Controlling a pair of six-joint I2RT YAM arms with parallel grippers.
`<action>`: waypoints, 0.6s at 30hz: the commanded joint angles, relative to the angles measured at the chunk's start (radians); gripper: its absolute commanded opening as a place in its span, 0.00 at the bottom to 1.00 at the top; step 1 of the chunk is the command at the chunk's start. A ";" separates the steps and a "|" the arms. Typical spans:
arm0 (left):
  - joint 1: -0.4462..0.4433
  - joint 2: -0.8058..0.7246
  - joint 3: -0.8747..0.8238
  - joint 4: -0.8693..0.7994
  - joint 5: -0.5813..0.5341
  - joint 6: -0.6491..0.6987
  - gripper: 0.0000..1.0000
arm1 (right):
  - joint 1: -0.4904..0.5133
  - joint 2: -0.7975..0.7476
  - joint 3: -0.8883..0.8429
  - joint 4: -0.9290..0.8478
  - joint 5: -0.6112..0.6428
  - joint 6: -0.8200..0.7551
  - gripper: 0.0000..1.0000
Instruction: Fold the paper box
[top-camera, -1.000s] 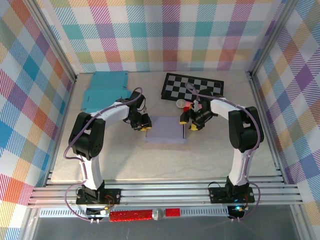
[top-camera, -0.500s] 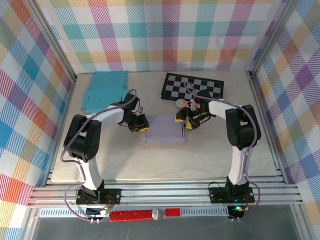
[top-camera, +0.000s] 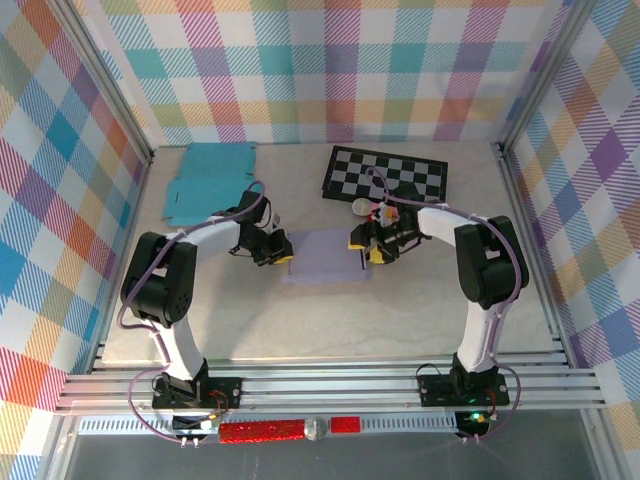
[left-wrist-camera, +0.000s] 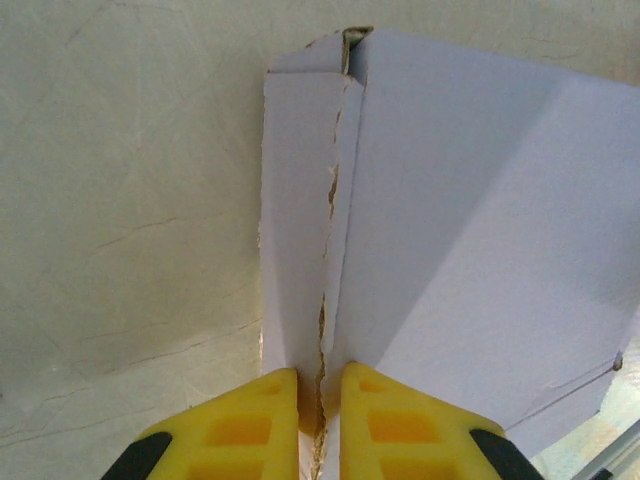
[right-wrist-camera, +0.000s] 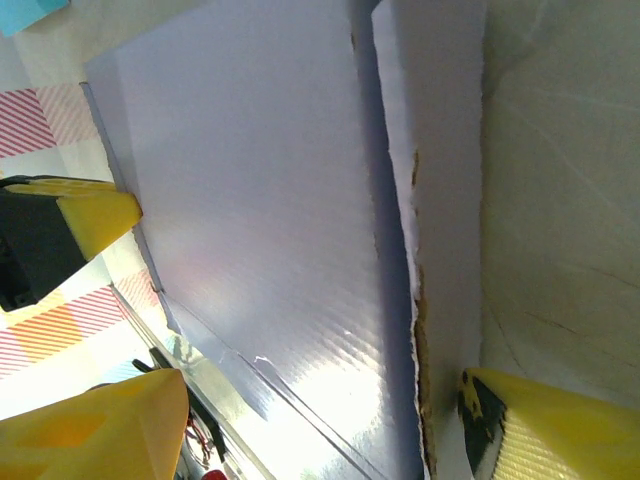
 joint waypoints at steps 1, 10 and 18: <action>0.029 0.024 -0.063 -0.076 -0.052 0.004 0.12 | -0.011 -0.032 -0.004 -0.023 -0.013 -0.045 0.74; 0.096 0.004 -0.106 -0.033 0.030 0.014 0.12 | -0.013 0.050 0.085 -0.063 -0.112 -0.095 0.78; 0.107 0.017 -0.096 -0.037 0.046 0.025 0.12 | 0.053 0.135 0.183 -0.079 -0.205 -0.079 0.78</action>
